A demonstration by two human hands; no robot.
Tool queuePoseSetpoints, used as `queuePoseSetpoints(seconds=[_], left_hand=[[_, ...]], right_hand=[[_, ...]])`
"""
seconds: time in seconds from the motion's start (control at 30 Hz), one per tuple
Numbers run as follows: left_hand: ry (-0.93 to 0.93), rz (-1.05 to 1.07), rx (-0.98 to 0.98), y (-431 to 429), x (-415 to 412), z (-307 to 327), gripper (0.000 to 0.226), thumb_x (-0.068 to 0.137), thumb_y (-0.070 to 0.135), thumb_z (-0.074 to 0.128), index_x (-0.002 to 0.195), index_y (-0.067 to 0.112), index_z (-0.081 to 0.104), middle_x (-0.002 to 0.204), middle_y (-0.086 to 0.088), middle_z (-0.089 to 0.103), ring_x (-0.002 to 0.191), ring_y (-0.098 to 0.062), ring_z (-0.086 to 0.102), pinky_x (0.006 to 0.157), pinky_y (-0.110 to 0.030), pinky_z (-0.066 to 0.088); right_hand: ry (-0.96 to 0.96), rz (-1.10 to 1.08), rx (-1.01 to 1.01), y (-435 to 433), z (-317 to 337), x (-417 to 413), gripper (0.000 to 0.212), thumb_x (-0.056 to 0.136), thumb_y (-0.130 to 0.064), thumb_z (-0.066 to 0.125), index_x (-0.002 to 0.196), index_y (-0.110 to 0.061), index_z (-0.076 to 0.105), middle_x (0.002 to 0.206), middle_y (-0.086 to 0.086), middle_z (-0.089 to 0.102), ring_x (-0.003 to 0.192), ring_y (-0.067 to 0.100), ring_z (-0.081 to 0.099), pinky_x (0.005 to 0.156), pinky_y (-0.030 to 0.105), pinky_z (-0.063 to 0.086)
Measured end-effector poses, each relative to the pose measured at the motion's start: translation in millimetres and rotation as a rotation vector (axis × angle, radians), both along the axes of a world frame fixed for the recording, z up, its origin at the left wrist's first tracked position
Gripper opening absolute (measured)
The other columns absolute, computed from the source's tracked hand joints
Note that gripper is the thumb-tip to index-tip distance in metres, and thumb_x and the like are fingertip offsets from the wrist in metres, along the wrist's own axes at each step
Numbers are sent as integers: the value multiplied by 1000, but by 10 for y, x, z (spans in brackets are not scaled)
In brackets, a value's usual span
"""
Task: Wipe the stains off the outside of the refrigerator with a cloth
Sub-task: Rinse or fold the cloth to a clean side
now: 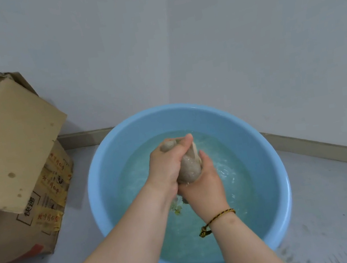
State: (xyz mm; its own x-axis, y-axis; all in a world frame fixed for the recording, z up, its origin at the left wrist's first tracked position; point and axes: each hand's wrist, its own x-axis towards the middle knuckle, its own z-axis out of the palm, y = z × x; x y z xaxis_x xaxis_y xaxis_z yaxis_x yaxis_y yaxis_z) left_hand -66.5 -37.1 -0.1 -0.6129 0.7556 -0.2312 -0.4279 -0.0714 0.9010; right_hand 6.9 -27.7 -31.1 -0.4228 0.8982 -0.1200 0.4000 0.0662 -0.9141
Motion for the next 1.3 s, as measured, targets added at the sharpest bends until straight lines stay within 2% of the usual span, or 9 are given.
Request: queuePoseSetpoints(seconds=[0.13, 0.53, 0.67, 0.73, 0.8, 0.9, 0.97, 1.07, 1.3], left_hand=[[-18, -103, 37, -39, -97, -50, 51, 90, 18, 49, 40, 12, 47, 36, -2, 47, 34, -14, 50, 43, -15, 44], [-150, -325, -87, -63, -59, -15, 54, 91, 28, 47, 39, 14, 49, 41, -2, 54, 47, -15, 61, 56, -21, 50], [122, -186, -267, -31, 48, 60, 29, 78, 47, 62, 75, 18, 69, 94, -5, 67, 95, -21, 60, 94, -35, 45], [69, -137, -312, -59, 109, -5, 61, 75, 48, 64, 125, 17, 48, 129, -3, 50, 116, -22, 49, 101, -37, 38], [-83, -161, -304, -91, 183, 1, 90, 67, 52, 70, 139, 17, 30, 135, -1, 44, 116, -24, 49, 94, -37, 39], [-326, -183, -288, -7, 170, -81, 104, 38, 53, 80, 127, 10, 48, 93, -7, 62, 73, -20, 58, 65, -27, 45], [-374, -132, -315, 17, 73, -159, 49, 55, 43, 81, 88, 14, 60, 60, -2, 55, 48, -16, 51, 54, -22, 42], [-352, -82, -343, -26, -3, -251, 17, 75, 22, 70, 73, 16, 54, 62, -1, 55, 43, -13, 54, 50, -19, 43], [-83, 118, 31, -15, 145, -80, 27, 64, -6, 65, 61, 18, 53, 62, -3, 56, 44, -6, 55, 49, -16, 46]], right_hand=[[30, 206, -247, 20, 30, -42, 20, 68, 4, 63, 70, -14, 54, 36, -12, 51, 36, 1, 50, 44, 15, 44], [-82, 441, -525, 142, 157, 181, 31, 69, 2, 58, 57, -14, 35, 48, 3, 34, 35, 11, 27, 38, 11, 20], [-355, 243, -128, 279, 264, 313, 22, 75, -7, 57, 61, -15, 42, 44, -1, 53, 43, 16, 52, 45, 20, 40], [-577, 102, 188, 336, 286, 385, 17, 75, -16, 58, 71, -16, 41, 64, 1, 59, 67, 26, 57, 57, 25, 42], [-694, -33, 499, 290, 252, 379, 22, 74, -14, 60, 78, -15, 38, 68, 1, 54, 70, 29, 54, 57, 25, 34], [-703, -46, 941, 141, 59, 229, 37, 36, -8, 77, 61, -15, 50, 49, 0, 52, 46, 25, 55, 52, 29, 32], [-631, 10, 1062, 48, -31, 154, 40, 28, -6, 78, 61, -15, 57, 49, -2, 51, 47, 21, 56, 67, 38, 45], [-443, 59, 1149, 7, -107, 123, 54, 28, 1, 76, 77, -10, 57, 55, -1, 54, 51, 21, 58, 70, 46, 55], [-103, -130, 390, -31, 63, 81, 52, 74, 0, 65, 121, -12, 47, 112, 3, 56, 94, 24, 59, 64, 14, 27]])
